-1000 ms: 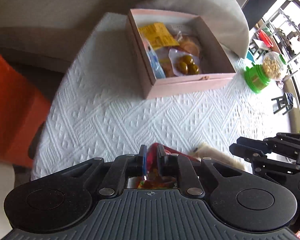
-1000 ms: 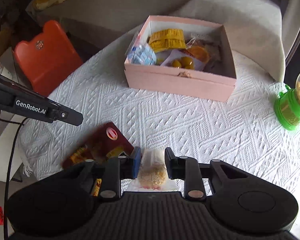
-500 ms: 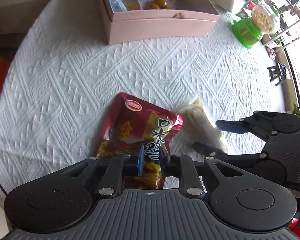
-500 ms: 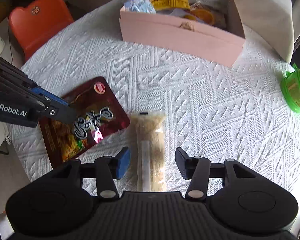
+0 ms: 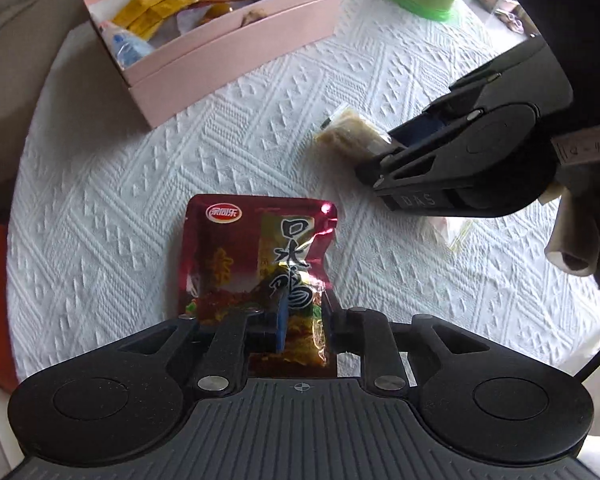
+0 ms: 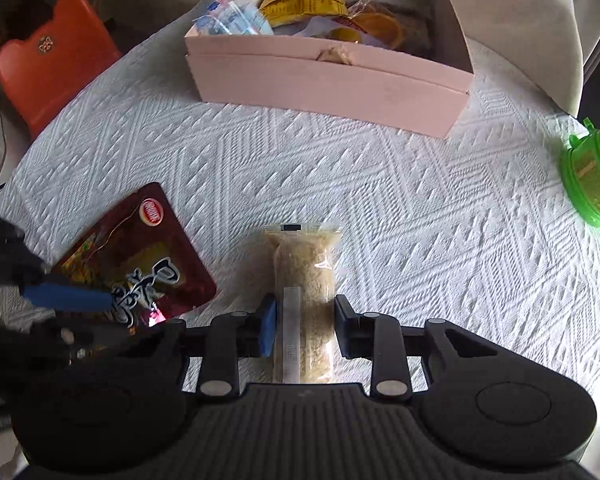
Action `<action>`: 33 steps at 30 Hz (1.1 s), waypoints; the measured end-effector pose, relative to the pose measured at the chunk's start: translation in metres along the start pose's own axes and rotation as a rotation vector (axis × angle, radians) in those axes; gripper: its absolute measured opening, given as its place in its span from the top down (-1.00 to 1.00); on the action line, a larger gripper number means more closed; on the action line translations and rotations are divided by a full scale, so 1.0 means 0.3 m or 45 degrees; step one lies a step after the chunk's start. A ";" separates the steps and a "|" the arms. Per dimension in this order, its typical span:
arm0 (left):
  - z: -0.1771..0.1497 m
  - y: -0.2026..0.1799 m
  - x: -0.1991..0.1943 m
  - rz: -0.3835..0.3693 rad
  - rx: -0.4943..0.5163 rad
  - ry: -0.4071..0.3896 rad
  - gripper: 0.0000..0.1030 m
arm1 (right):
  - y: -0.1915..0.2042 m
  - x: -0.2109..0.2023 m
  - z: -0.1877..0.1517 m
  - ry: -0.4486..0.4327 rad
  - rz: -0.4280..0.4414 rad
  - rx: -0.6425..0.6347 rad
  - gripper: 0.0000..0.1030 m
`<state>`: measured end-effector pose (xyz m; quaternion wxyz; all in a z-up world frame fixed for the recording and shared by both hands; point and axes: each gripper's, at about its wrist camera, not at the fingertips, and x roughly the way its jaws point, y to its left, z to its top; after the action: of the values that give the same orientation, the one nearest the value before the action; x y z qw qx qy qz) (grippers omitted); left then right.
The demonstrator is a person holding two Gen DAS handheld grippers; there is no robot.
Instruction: Organize snacks
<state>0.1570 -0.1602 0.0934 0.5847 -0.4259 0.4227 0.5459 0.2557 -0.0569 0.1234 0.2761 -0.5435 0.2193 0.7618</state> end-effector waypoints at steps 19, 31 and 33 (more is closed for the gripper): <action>0.112 0.079 0.000 0.115 0.482 -0.081 -0.12 | -0.014 -0.003 -0.089 -0.030 -0.017 0.028 -0.47; 0.221 0.316 0.083 -0.166 -0.182 -0.046 -0.12 | 0.009 0.015 -0.064 0.008 -0.020 0.051 -0.59; 0.198 0.333 0.077 -0.181 -0.213 -0.041 -0.11 | 0.042 0.011 -0.052 -0.017 0.017 0.053 -0.59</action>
<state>0.0601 -0.0925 0.0842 0.5910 -0.4933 0.3347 0.5434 0.2576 -0.0757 0.1159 0.2836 -0.5311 0.2370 0.7624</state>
